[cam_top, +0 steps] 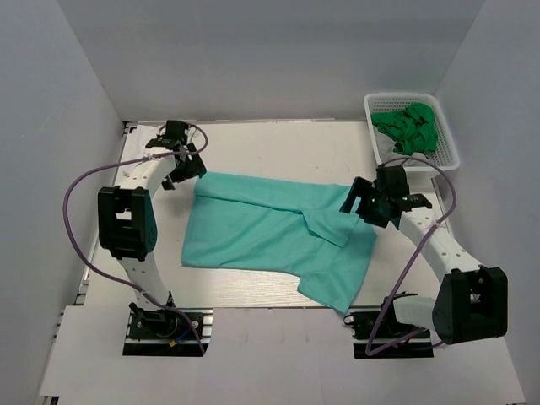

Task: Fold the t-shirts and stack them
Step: Fold the flattened tshirt in 1/3 of the way

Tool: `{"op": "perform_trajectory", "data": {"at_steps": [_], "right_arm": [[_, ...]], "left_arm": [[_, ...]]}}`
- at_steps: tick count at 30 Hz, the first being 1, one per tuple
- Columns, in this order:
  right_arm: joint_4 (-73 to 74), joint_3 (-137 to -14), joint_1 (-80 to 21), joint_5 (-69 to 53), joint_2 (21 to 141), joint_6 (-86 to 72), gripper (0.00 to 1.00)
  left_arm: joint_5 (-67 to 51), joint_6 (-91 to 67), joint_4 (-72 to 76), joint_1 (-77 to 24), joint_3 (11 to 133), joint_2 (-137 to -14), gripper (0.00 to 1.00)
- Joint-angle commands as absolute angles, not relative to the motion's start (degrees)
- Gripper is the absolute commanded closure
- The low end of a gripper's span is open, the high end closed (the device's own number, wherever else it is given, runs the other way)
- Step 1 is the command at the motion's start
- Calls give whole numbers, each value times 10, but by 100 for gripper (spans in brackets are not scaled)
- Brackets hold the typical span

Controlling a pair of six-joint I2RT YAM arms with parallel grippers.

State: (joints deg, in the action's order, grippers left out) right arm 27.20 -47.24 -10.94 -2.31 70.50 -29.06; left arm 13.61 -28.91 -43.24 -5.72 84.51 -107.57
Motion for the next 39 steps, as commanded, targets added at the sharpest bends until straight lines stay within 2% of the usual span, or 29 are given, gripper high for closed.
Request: {"op": "perform_trajectory", "data": {"at_steps": [1, 5, 9, 18, 28, 34, 39], "right_arm": [[261, -515, -109, -47, 715, -270, 10], [237, -537, -110, -73, 774, -277, 10], [214, -555, -109, -67, 848, -278, 10], [214, -625, -106, 18, 1009, -274, 10], [269, -758, -99, 38, 1161, -254, 10], [282, -879, -101, 5, 1214, -250, 10], [272, -911, -103, -12, 1202, -210, 10]], "left_arm": [[59, -277, -395, -65, 880, -1008, 0], [-89, -272, -317, -71, 875, -1042, 0], [-116, -277, -317, -71, 903, -1122, 0], [-105, -291, -273, -71, 891, -1193, 0], [-41, -328, -332, -54, 893, -1245, 0], [-48, -333, -347, -54, 999, -1292, 0], [-54, -316, -366, -54, 1057, -1298, 0]]}}
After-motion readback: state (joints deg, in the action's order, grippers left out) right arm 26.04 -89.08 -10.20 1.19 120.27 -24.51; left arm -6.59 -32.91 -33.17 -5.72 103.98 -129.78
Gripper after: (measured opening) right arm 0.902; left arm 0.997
